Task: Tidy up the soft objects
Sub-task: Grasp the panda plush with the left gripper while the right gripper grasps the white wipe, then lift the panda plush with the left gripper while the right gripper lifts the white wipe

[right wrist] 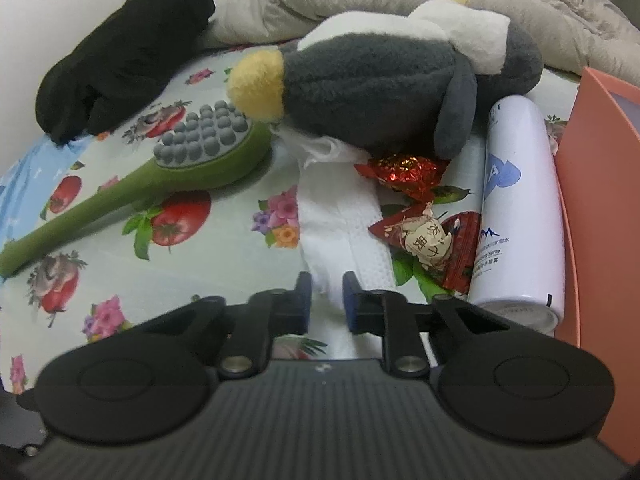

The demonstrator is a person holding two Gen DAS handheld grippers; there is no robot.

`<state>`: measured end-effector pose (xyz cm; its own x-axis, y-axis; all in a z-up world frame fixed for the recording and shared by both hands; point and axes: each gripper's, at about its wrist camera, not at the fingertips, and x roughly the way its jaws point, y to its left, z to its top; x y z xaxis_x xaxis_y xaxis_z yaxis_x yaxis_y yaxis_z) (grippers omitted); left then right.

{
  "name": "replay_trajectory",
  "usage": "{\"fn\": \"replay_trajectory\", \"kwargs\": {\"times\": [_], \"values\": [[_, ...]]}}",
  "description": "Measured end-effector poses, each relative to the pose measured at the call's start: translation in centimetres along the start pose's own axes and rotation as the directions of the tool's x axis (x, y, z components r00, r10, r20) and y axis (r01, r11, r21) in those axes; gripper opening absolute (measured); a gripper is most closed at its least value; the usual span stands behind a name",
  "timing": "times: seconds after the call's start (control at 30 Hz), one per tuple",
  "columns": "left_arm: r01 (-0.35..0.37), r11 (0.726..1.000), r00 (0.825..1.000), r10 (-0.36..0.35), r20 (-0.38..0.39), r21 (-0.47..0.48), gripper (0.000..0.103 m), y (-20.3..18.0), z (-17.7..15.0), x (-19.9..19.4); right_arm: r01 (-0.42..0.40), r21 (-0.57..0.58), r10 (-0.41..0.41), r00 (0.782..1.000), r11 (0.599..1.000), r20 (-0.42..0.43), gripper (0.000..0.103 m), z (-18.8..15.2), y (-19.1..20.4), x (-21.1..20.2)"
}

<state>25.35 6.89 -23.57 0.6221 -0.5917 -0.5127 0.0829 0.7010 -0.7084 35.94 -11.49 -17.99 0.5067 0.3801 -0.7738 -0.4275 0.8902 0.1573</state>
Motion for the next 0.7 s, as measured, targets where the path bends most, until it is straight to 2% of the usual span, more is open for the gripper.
{"fn": "replay_trajectory", "kwargs": {"times": [0.17,0.4,0.7], "values": [[-0.019,1.0,1.0,0.019,0.009,0.012,0.038,-0.5,-0.2,-0.3,0.007,-0.025,-0.007,1.0,1.0,-0.003,0.006,-0.2,0.1,-0.2],[-0.064,0.998,0.998,0.064,0.028,0.003,0.031,-0.9,-0.7,-1.4,0.021,-0.038,-0.02,1.0,0.999,0.023,0.006,-0.9,0.6,-1.8],[-0.151,0.986,0.985,0.156,0.074,-0.067,0.029,-0.4,-2.0,-5.0,0.031,-0.042,-0.029,0.999,0.999,0.043,0.006,-2.7,1.4,-4.6]]}}
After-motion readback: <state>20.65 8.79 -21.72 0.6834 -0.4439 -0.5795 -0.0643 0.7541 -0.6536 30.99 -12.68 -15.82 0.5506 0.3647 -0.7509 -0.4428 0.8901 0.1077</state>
